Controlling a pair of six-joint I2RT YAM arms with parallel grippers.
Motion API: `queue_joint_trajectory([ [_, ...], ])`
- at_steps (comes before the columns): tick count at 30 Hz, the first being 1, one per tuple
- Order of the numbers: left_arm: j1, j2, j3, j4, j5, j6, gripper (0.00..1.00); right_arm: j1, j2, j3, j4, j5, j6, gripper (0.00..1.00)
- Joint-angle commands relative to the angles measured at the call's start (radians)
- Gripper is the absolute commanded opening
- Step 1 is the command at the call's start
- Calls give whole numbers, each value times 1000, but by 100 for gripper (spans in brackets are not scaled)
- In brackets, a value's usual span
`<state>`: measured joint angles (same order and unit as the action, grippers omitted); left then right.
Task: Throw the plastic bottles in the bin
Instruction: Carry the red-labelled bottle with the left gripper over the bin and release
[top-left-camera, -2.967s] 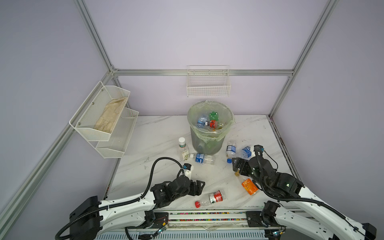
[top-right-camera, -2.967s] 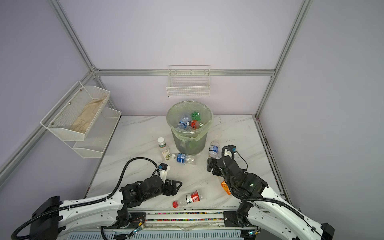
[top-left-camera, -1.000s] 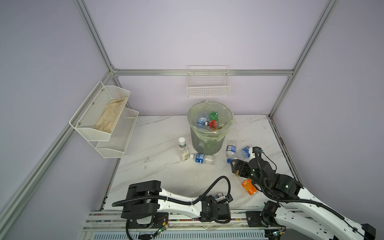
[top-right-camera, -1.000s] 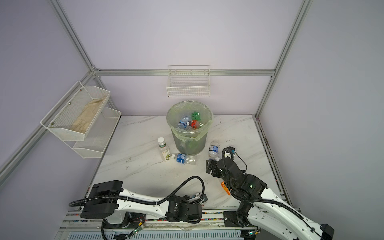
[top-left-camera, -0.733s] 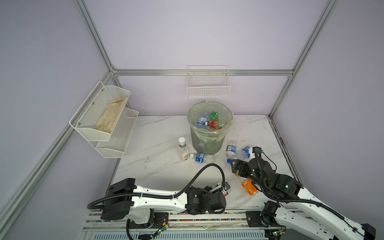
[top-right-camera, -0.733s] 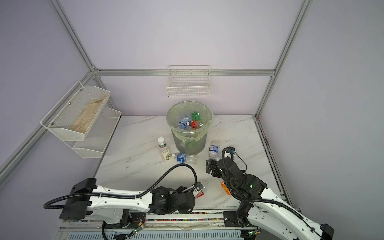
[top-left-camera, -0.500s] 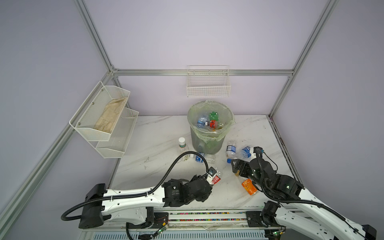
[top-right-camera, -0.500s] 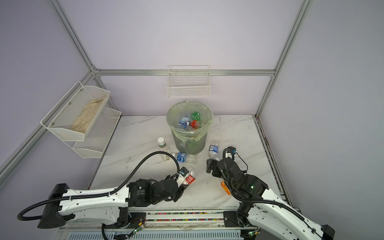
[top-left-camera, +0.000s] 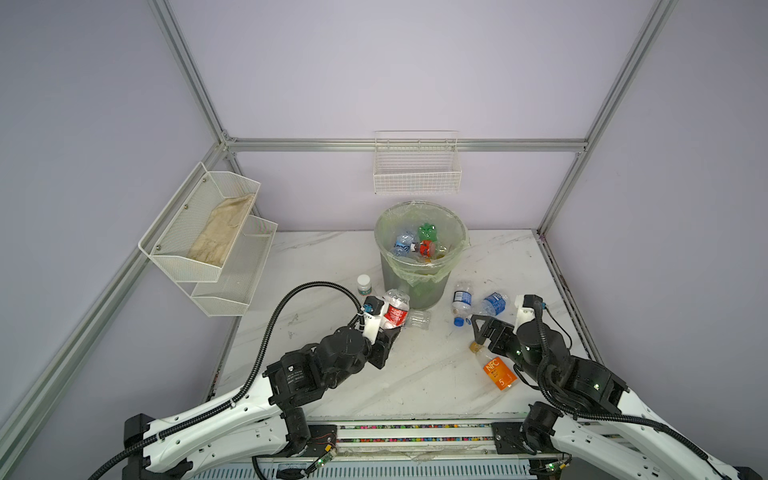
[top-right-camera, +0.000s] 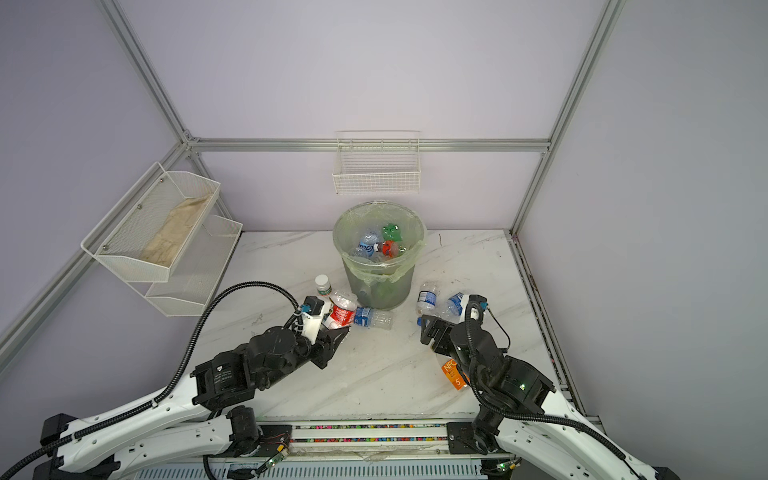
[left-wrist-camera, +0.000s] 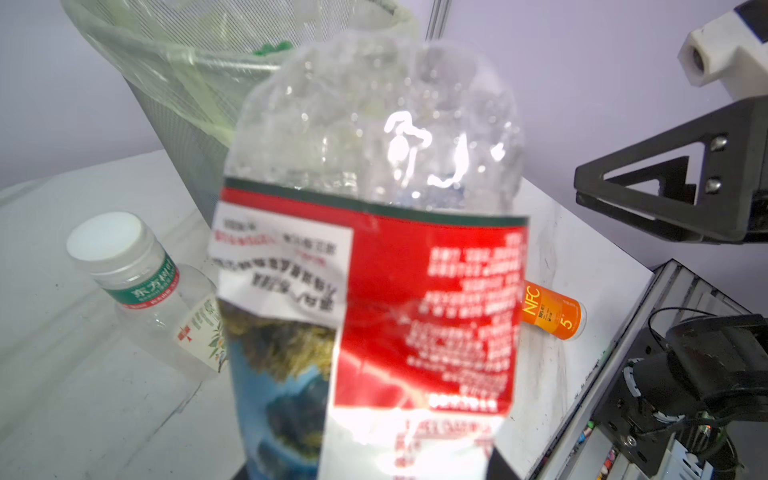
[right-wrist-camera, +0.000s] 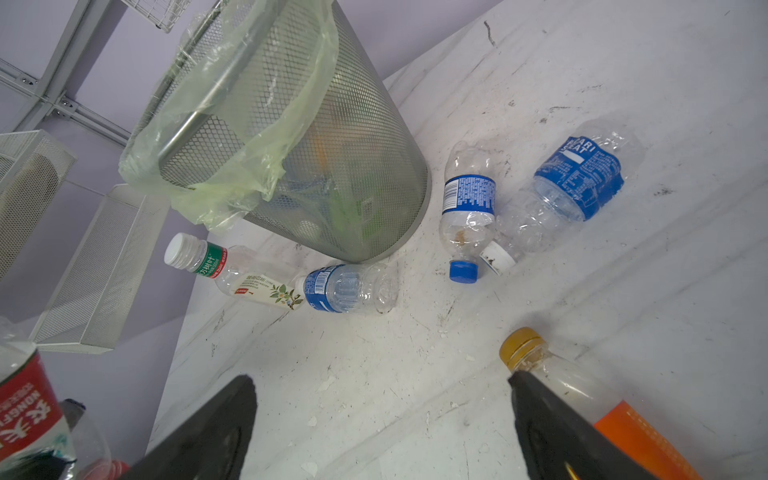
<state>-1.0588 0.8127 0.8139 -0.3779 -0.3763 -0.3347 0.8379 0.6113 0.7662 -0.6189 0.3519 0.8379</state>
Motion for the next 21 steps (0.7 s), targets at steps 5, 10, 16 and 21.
queue_joint_trajectory([
  [5, 91, 31, 258, 121, -16, 155, 0, 0, -33, -11, -25, 21, 32, 97],
  [10, 149, 142, 446, 150, 56, 208, 0, 1, -50, -12, -40, 22, 35, 97],
  [16, 203, 293, 667, 144, 123, 246, 0, 1, -86, -5, -75, 35, 38, 97],
  [21, 261, 440, 858, 108, 191, 259, 0, 1, -107, -13, -77, 30, 40, 97],
])
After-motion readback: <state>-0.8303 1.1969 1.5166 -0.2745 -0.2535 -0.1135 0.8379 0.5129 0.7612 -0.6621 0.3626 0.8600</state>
